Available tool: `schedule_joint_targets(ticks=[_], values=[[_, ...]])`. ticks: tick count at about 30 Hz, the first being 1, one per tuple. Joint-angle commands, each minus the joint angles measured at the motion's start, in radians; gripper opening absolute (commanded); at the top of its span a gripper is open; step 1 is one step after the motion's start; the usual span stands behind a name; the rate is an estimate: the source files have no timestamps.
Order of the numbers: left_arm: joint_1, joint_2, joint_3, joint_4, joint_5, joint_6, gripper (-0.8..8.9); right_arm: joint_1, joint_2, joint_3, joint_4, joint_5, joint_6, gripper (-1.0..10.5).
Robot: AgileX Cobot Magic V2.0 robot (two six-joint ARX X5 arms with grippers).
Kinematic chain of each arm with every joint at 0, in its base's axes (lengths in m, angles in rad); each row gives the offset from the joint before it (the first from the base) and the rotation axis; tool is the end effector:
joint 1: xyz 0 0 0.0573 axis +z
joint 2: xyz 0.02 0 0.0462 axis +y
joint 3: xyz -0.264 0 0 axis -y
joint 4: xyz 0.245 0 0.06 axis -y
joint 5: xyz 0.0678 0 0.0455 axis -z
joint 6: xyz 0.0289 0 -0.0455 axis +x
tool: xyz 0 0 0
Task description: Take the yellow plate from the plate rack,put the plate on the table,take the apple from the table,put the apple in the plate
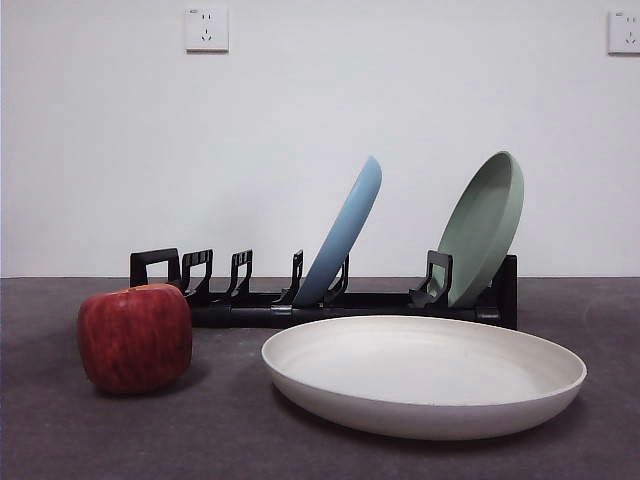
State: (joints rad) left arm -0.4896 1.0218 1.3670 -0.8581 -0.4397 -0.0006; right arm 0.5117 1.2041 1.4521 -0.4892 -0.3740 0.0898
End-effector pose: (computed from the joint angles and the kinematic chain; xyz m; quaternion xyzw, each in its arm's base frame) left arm 0.1596 -0.0711 0.4220 0.1134 0.2268 -0.0241 0.9670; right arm 0.2042 0.1268 0.4456 0.0320 0.1390 0.4196 0.8964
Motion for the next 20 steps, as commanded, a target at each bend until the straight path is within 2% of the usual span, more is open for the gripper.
schedule_joint_targets(ticks=[1,6,11,16,20], values=[[0.089,-0.066,-0.003,-0.016,-0.018,0.002,4.07,0.121,0.085,0.034,-0.02,0.075,-0.064,4.2],[0.219,-0.187,-0.003,-0.026,-0.04,0.005,4.06,0.282,0.24,0.064,-0.034,0.203,-0.119,4.2],[0.275,-0.304,-0.003,-0.026,-0.089,0.006,4.04,0.397,0.386,0.064,-0.035,0.306,-0.155,4.2],[0.278,-0.391,-0.003,-0.034,-0.089,0.005,4.04,0.456,0.531,0.064,-0.006,0.307,-0.174,4.2],[0.278,-0.441,-0.003,-0.11,-0.092,0.005,4.04,0.467,0.69,0.064,0.013,0.306,-0.189,4.2]])
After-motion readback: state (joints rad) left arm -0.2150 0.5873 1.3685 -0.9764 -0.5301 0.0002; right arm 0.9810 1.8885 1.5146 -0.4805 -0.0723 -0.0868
